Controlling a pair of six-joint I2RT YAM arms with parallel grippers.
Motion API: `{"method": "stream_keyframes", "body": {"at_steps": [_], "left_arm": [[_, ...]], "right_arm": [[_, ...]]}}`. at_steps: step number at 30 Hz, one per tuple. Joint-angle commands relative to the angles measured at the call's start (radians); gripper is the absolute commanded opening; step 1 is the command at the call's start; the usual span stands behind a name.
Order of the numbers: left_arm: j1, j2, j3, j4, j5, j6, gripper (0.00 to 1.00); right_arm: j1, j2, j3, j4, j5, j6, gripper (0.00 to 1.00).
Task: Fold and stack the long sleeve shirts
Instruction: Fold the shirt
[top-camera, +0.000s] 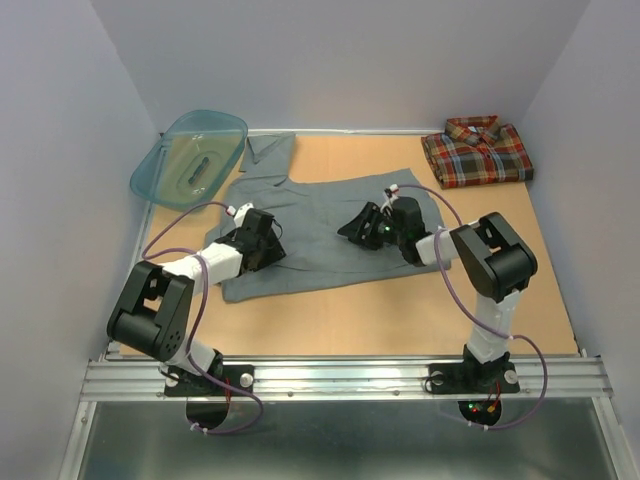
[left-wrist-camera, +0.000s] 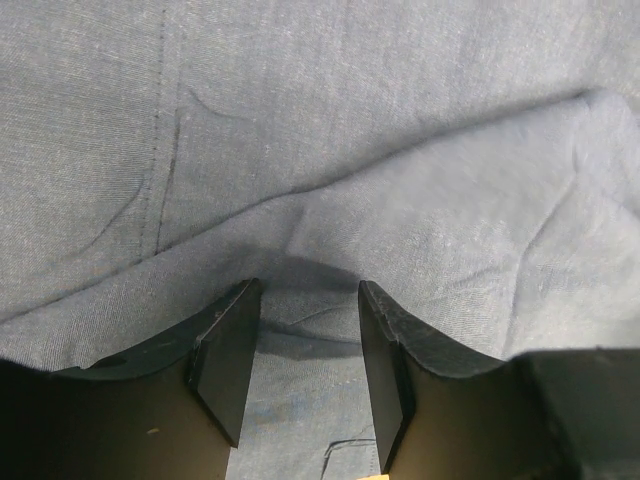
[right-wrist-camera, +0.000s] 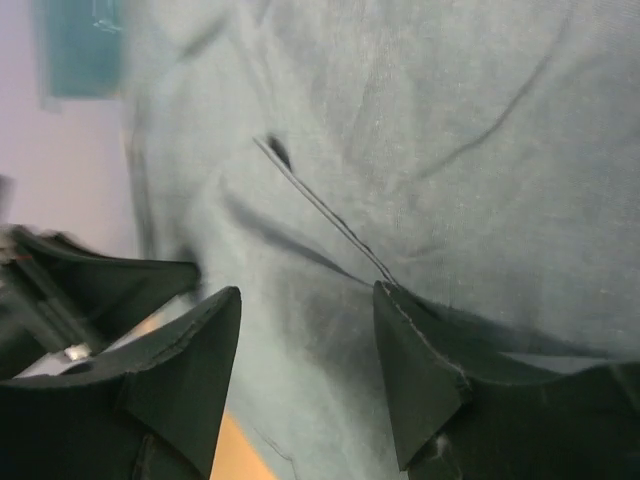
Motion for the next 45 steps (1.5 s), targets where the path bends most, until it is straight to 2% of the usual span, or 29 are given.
{"method": "stream_keyframes", "body": {"at_steps": [1, 5, 13, 14, 15, 18, 20, 22, 24, 27, 30, 35, 39, 45], "left_arm": [[0.029, -0.03, -0.068, -0.107, 0.009, -0.015, 0.56], [0.049, -0.058, -0.088, -0.122, 0.016, -0.014, 0.55], [0.068, -0.163, -0.108, -0.159, 0.03, -0.012, 0.56], [0.068, -0.179, -0.103, -0.165, 0.03, -0.009, 0.57], [0.068, -0.214, -0.097, -0.174, 0.026, -0.003, 0.61], [0.068, -0.269, -0.053, -0.217, -0.005, 0.015, 0.69], [0.068, -0.338, -0.013, -0.24, -0.036, 0.044, 0.77], [0.068, -0.361, 0.022, -0.249, -0.062, 0.078, 0.84], [0.069, -0.369, 0.056, -0.255, -0.103, 0.095, 0.87], [0.071, -0.345, 0.085, -0.248, -0.135, 0.123, 0.88], [0.072, -0.247, 0.139, -0.229, -0.131, 0.137, 0.87], [0.072, -0.124, 0.174, -0.2, -0.131, 0.147, 0.86], [0.072, -0.04, 0.148, -0.183, -0.116, 0.144, 0.86], [0.074, -0.013, 0.069, -0.208, -0.054, 0.105, 0.84]], "right_arm": [[-0.094, 0.036, -0.156, 0.172, -0.02, 0.007, 0.62], [-0.189, 0.047, -0.236, 0.235, -0.05, -0.036, 0.62], [-0.301, -0.113, -0.237, 0.197, -0.094, -0.114, 0.62], [-0.303, -0.138, -0.223, 0.159, -0.091, -0.135, 0.62], [-0.303, -0.161, -0.2, 0.04, -0.08, -0.196, 0.62], [-0.301, -0.258, -0.099, -0.18, -0.021, -0.337, 0.63], [-0.298, -0.324, -0.036, -0.426, 0.08, -0.428, 0.63], [-0.297, -0.364, -0.005, -0.516, 0.168, -0.468, 0.63], [-0.292, -0.397, 0.026, -0.623, 0.225, -0.507, 0.63], [-0.277, -0.41, 0.044, -0.689, 0.278, -0.547, 0.63], [-0.238, -0.378, 0.07, -0.749, 0.364, -0.574, 0.62], [-0.22, -0.297, 0.129, -0.821, 0.375, -0.585, 0.62], [-0.208, -0.277, 0.11, -0.892, 0.406, -0.576, 0.63], [-0.197, -0.322, 0.058, -1.042, 0.43, -0.541, 0.63]]}}
